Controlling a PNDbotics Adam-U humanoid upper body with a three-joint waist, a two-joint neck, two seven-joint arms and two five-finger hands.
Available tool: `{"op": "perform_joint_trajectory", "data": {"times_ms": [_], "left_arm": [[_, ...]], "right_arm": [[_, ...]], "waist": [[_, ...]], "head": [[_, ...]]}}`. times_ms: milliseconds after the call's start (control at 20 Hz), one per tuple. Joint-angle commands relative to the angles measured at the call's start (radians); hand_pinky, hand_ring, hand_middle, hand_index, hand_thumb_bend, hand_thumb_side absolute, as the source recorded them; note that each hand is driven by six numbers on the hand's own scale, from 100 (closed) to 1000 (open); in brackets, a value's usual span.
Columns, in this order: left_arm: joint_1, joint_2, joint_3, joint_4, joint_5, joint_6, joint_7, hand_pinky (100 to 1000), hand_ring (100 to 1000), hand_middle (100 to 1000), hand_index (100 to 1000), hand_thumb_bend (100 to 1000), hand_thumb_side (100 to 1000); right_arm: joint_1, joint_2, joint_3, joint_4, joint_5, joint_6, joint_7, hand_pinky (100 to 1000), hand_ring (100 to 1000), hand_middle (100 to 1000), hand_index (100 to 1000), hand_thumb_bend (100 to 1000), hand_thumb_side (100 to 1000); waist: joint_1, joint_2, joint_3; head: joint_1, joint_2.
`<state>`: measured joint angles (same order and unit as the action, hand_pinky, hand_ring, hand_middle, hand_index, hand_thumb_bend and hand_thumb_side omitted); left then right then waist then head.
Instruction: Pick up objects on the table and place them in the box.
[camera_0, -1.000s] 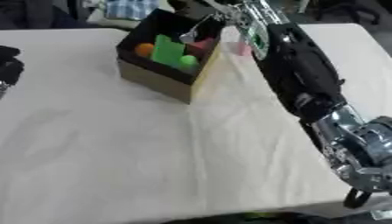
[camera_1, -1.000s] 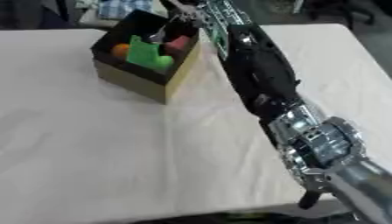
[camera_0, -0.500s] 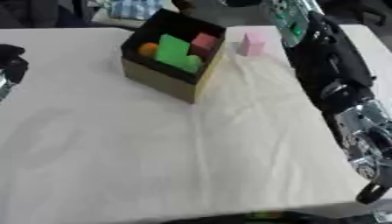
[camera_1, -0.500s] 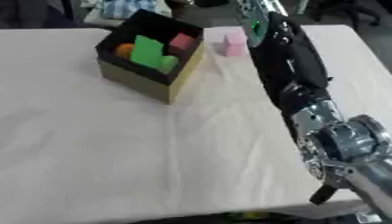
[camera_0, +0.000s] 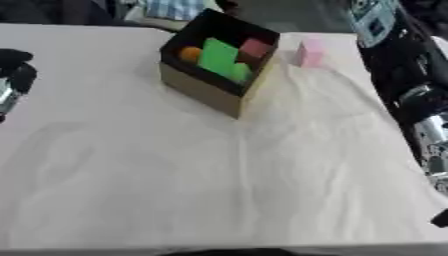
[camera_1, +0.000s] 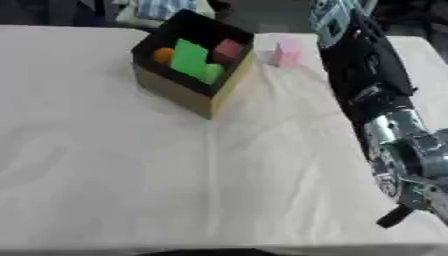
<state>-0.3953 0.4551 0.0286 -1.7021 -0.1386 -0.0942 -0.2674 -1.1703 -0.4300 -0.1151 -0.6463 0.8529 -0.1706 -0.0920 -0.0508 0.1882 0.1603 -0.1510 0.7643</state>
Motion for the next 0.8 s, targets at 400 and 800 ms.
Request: {"op": "perform_joint_trajectory", "data": {"times_ms": [400,800], "left_arm": [[-0.003,0.009,0.020,-0.082,0.033,-0.001,0.026,829,678,595,776,338,676],[0.000,0.006,0.024,-0.092,0.035,0.002,0.028,828,677,594,776,339,678]], "right_arm": [[0.000,-0.078,-0.026,0.058,0.024,0.061,0.017,758,816,872,977,327,443],[0.019,-0.090,-0.036,0.116,0.028,0.134,-0.040,753,812,871,977,326,464]], "waist": [[-0.004,0.035,0.020],[0.001,0.051,0.024]], "head": [[-0.027,-0.014],[-0.051,-0.017]]}}
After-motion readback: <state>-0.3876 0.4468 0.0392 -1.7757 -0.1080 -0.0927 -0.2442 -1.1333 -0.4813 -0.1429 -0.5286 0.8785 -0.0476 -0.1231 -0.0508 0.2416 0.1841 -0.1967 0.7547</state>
